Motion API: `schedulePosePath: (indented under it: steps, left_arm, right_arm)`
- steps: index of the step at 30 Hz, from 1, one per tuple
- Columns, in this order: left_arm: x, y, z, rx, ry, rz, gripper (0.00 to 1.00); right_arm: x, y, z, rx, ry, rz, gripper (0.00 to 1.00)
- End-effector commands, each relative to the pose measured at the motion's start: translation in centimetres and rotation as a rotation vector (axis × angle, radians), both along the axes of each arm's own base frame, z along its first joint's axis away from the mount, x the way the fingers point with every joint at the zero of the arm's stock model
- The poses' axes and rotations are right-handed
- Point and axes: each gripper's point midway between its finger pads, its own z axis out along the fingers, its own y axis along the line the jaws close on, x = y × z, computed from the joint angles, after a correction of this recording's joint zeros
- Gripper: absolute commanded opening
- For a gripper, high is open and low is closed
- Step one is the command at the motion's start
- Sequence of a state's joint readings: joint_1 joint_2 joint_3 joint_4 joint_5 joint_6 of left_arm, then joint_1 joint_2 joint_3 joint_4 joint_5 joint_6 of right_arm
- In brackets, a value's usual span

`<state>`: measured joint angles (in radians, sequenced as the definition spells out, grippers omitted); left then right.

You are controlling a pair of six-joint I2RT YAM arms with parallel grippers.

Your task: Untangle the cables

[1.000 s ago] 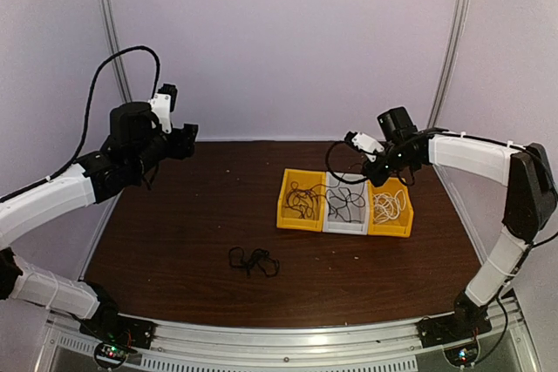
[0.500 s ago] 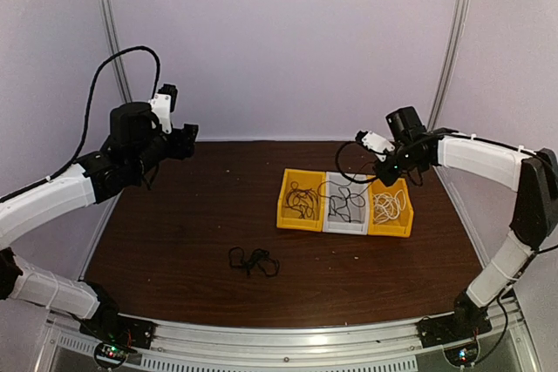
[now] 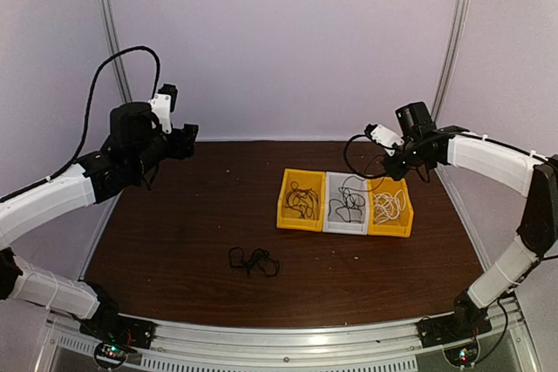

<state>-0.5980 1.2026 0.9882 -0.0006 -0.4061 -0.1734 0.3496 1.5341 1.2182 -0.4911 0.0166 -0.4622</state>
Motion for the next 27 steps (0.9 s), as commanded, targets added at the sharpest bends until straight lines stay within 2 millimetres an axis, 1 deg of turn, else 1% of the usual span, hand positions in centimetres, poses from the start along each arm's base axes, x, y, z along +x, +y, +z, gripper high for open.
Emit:
schedulePosePath:
  steps: [1,3,6,8,10,13,16,19,24,27]
  left_arm:
    - [0.0,-0.1,1.5,-0.029,-0.045,-0.01,0.74]
    - [-0.1,0.1,1.6,-0.028,-0.05,-0.002,0.74]
    - [0.0,0.1,1.4,-0.022,-0.048,0.003,0.74]
    - [0.1,-0.2,1.3,-0.023,-0.041,-0.012,0.74]
    - [-0.1,-0.3,1.6,-0.034,-0.044,-0.024,0.74]
    - [-0.1,0.0,1.6,-0.031,-0.051,-0.009,0.74]
    - [-0.2,-0.1,1.8,-0.03,-0.053,-0.015,0.74]
    - [-0.3,-0.1,1.9,-0.037,-0.058,-0.019,0.74]
    - [-0.2,-0.2,1.9,-0.034,-0.054,-0.025,0.74]
    - [-0.2,-0.3,1.9,-0.037,-0.055,-0.028,0.74]
  right_arm:
    - [0.1,2.3,-0.5,0.037,0.058,0.069,0.0]
    - [0.1,3.6,-0.9,0.065,0.075,0.096,0.0]
    - [-0.3,5.9,-2.2,0.096,0.128,0.144,0.0]
    - [-0.5,7.3,-3.1,0.104,0.164,0.179,0.0]
    - [-0.4,8.0,-4.1,0.101,0.186,0.19,0.0]
    - [0.0,8.7,-5.5,0.105,0.225,0.196,0.0]
    - [0.2,9.2,-7.6,0.101,0.281,0.2,0.0]
    - [0.3,9.7,-8.9,0.106,0.314,0.199,0.0]
    - [0.1,10.2,-9.9,0.096,0.339,0.204,0.0]
    - [0.2,10.1,-10.4,0.089,0.354,0.194,0.02]
